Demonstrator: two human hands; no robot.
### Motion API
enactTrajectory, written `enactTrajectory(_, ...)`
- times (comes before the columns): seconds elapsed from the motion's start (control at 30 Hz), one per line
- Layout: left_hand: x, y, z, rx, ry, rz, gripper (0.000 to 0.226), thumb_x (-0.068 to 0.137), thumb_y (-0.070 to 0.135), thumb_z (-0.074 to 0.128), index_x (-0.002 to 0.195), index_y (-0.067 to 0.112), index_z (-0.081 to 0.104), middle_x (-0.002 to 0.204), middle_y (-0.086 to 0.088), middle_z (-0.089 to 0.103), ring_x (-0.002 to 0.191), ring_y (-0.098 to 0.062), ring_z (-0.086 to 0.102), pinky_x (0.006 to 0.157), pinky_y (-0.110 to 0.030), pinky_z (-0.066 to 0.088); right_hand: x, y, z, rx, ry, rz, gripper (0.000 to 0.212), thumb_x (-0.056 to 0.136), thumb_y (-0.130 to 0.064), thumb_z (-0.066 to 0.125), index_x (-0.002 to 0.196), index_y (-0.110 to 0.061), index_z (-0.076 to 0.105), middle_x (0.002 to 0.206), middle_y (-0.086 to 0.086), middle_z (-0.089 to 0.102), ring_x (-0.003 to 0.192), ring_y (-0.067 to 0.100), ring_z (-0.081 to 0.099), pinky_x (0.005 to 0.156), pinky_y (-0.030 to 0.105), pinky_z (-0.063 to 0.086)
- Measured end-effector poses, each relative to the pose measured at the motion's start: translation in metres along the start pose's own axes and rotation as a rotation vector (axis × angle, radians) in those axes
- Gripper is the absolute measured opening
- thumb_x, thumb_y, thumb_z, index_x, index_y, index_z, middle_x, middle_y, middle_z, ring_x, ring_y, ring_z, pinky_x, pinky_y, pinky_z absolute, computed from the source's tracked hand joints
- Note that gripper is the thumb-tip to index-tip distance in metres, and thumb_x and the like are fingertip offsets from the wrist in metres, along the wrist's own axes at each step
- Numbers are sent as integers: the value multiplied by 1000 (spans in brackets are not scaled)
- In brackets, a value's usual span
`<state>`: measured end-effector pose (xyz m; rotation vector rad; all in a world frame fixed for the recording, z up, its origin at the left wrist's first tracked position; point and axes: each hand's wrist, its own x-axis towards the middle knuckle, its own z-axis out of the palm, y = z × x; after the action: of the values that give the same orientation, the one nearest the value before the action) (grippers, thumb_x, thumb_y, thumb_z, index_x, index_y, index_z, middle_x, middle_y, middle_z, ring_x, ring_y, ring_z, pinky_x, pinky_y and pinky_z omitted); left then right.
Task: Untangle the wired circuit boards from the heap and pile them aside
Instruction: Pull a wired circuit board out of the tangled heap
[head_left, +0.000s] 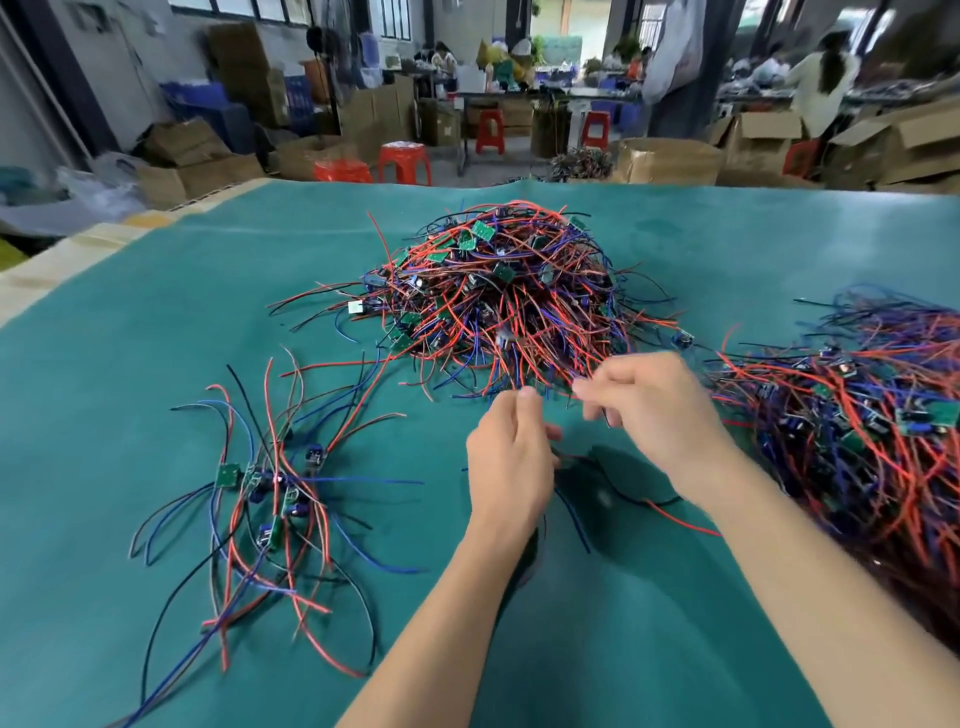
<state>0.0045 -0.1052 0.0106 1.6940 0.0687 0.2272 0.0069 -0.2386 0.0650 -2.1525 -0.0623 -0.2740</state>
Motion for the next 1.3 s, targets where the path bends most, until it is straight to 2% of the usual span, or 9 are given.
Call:
enactTrajectory(0.3,4,2,-1,-74,-18,-25,36,103,31,43,82,11,64,65,-3,71,45,-17,59,54,-31,45,-46,12,4,341,-654,25,22,82,-27,75,64,-15,74,58,1,60,53,7,48,52,15,36)
enactTrajectory(0.37,2,0,0,-21,-28,-3,34,102,28,45,78,15,65,60,-3,69,46,-18,57,55,-31,46,-47,16,7,387,-602,63,28,80,-36,77,66,-12,76,57,2,61,50,8,45,48,15,33)
enactTrajectory(0.47,0,0,1,49,-31,46,30,98,25,48,73,15,63,55,0,65,48,-16,54,56,-35,49,-41,28,11,570,-152,196,36,80,-44,78,66,-11,76,60,5,63,51,13,44,42,16,28)
enactTrajectory(0.6,-8,3,6,176,-81,160,33,88,33,49,67,7,51,55,-10,53,49,-21,44,54,-39,48,-32,40,12,296,182,70,12,90,-36,74,81,-29,76,62,-13,63,57,4,50,60,25,38)
enactTrajectory(0.7,-15,3,8,253,-173,323,36,87,38,55,61,13,52,53,-4,38,51,-7,29,48,-30,31,-38,34,13,382,101,30,28,80,-55,69,83,-28,77,63,-12,64,58,2,51,60,22,42)
enactTrajectory(0.83,-18,3,10,290,-239,415,30,86,43,55,63,26,61,50,4,45,46,-5,34,47,-25,32,-34,33,9,490,98,141,14,86,-28,78,79,-16,80,63,-1,63,56,9,50,53,23,38)
enactTrajectory(0.97,-18,4,12,133,-277,305,51,91,56,43,73,10,54,62,-7,52,59,-26,48,58,-40,47,-28,30,-5,898,94,291,18,87,-12,67,79,-8,82,68,8,63,53,13,52,45,21,40)
enactTrajectory(1.1,-17,9,9,-29,-250,169,47,90,58,39,90,19,65,82,-4,63,77,-28,60,55,-29,46,-30,25,-26,1412,-257,305,38,62,-19,85,94,1,79,76,8,65,62,13,60,46,21,44)
enactTrajectory(1.3,-15,14,6,-168,-463,94,32,97,39,43,109,24,69,94,4,71,81,-16,65,55,-30,47,-33,22,-22,1419,-460,299,37,56,-15,85,89,-1,73,68,14,62,54,20,58,44,27,46)
